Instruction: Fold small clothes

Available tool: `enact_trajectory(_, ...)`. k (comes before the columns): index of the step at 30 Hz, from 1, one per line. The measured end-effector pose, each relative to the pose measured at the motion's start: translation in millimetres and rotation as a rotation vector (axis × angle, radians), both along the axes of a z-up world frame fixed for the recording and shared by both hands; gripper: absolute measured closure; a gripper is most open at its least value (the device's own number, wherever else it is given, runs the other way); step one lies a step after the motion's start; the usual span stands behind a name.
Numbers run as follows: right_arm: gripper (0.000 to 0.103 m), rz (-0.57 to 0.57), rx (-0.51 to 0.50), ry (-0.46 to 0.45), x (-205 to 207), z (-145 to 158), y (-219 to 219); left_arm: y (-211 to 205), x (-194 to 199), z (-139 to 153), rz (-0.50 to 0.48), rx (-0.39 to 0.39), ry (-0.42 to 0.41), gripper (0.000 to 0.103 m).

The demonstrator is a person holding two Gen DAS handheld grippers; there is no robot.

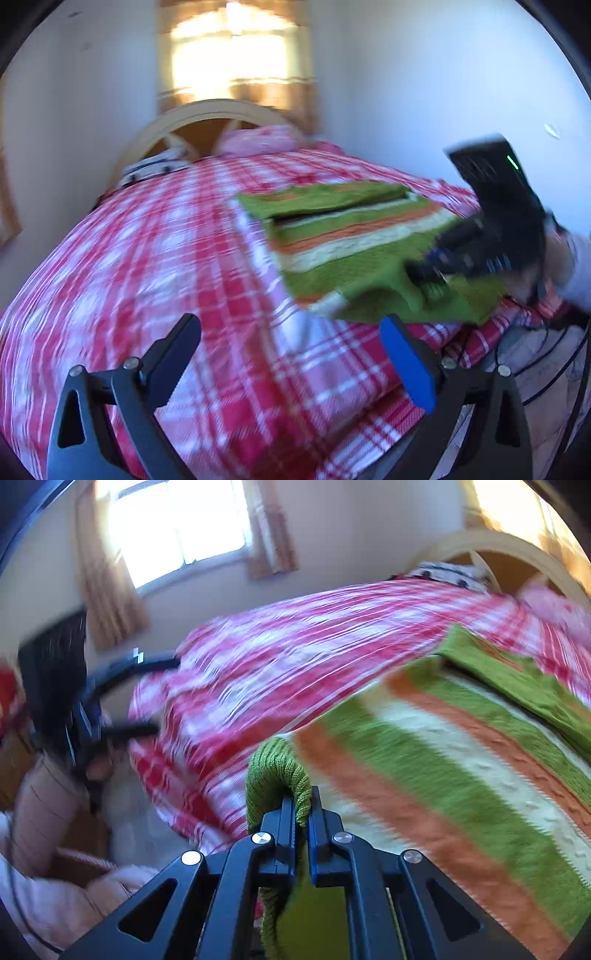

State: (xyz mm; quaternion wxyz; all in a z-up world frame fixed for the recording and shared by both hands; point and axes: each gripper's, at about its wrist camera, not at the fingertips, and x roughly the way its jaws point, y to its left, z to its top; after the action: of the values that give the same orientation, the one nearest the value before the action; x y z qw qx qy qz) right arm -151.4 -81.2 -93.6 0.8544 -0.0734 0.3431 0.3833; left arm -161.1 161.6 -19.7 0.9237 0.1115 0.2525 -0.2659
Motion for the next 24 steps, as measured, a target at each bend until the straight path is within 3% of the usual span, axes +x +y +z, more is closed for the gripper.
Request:
enact_trajectory(8, 0.099, -0.014, 0.110, 0.166, 65, 13, -44, -81, 64, -5, -0.336, 0.195, -0.026, 0.003)
enact_trajectory(11, 0.099, 0.026, 0.107, 0.181, 73, 17, -46, -100, 89, -13, -0.421, 0.223, 0.007, 0.005)
enact_trajectory(13, 0.099, 0.061, 0.111, 0.183, 72, 21, -48, -110, 103, -18, -0.483, 0.212, 0.027, 0.015)
enact_trajectory(15, 0.098, 0.085, 0.107, 0.178, 71, 25, -49, -119, 111, -23, -0.570, 0.171, 0.109, 0.043)
enact_trajectory(16, 0.098, 0.080, 0.092, 0.171, 71, 25, -49, -125, 113, -26, -0.612, 0.156, 0.156, 0.048)
enact_trajectory(20, 0.098, 0.045, 0.072, 0.173, 80, 20, -61, -141, 108, -33, -0.660, 0.168, 0.205, 0.075)
enact_trajectory(24, 0.094, -0.011, 0.131, 0.214, 92, 16, -82, -146, 103, -33, -0.633, 0.153, 0.218, 0.084)
